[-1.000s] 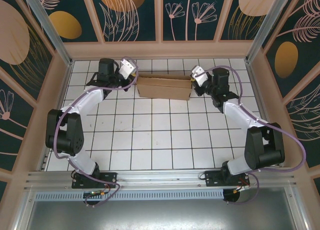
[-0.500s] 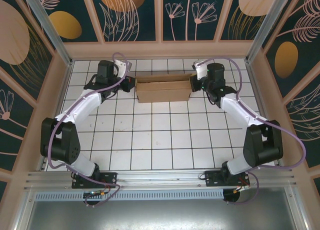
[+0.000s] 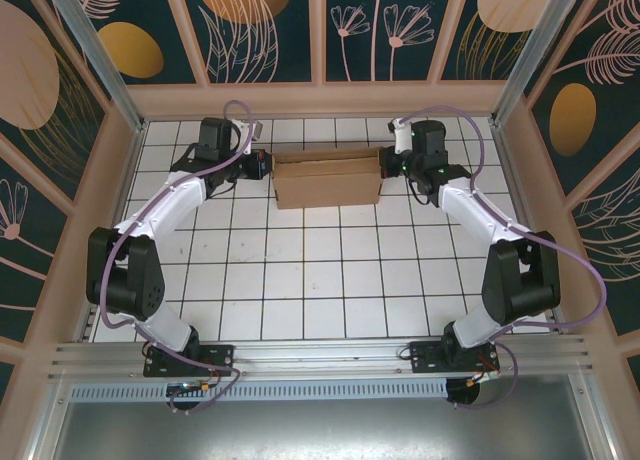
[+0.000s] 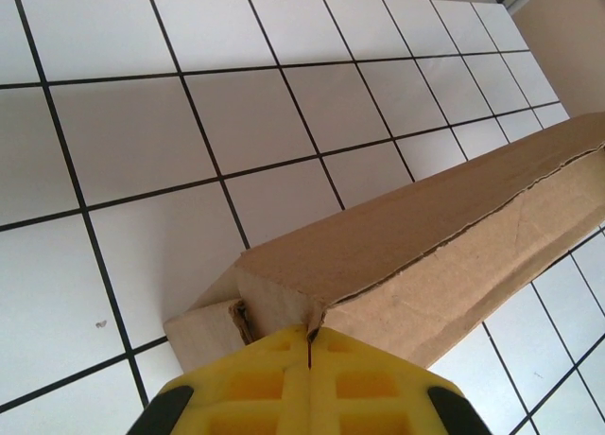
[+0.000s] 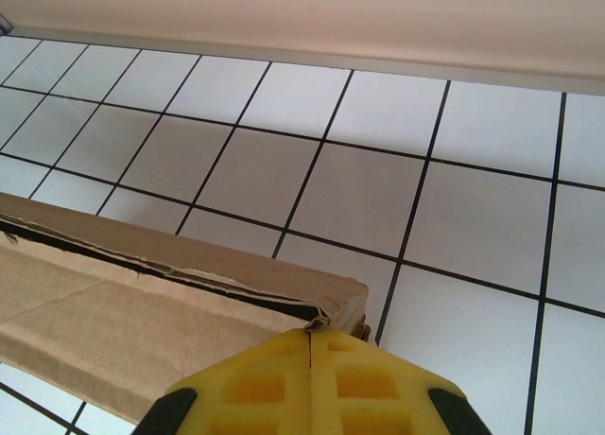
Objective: Fold the paper box
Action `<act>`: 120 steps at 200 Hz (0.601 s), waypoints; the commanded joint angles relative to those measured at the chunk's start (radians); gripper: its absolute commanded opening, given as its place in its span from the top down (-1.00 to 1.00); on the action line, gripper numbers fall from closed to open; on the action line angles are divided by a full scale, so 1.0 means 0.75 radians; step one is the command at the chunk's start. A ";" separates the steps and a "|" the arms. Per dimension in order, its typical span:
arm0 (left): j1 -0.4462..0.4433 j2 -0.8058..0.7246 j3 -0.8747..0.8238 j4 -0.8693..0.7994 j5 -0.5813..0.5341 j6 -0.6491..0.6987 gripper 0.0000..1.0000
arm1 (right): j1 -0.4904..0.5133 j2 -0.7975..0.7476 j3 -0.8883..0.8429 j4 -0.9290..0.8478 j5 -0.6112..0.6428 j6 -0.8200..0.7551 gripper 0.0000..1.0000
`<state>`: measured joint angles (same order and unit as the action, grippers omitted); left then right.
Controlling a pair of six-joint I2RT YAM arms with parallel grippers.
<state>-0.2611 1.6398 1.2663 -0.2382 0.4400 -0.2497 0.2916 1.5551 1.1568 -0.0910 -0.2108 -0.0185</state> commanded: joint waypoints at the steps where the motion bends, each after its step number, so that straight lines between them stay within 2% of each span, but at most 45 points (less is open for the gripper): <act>1: -0.026 0.033 -0.006 -0.079 0.025 -0.037 1.00 | 0.009 0.037 -0.002 -0.090 -0.024 0.018 1.00; 76: -0.027 0.027 -0.095 -0.038 0.030 -0.066 1.00 | 0.010 0.041 -0.049 -0.073 0.005 0.032 1.00; 120: -0.027 0.029 -0.074 -0.047 0.019 -0.061 1.00 | 0.006 0.038 -0.002 -0.105 -0.047 0.130 1.00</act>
<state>-0.2623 1.6409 1.2285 -0.2016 0.4397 -0.2760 0.2916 1.5616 1.1469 -0.0952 -0.2077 0.0158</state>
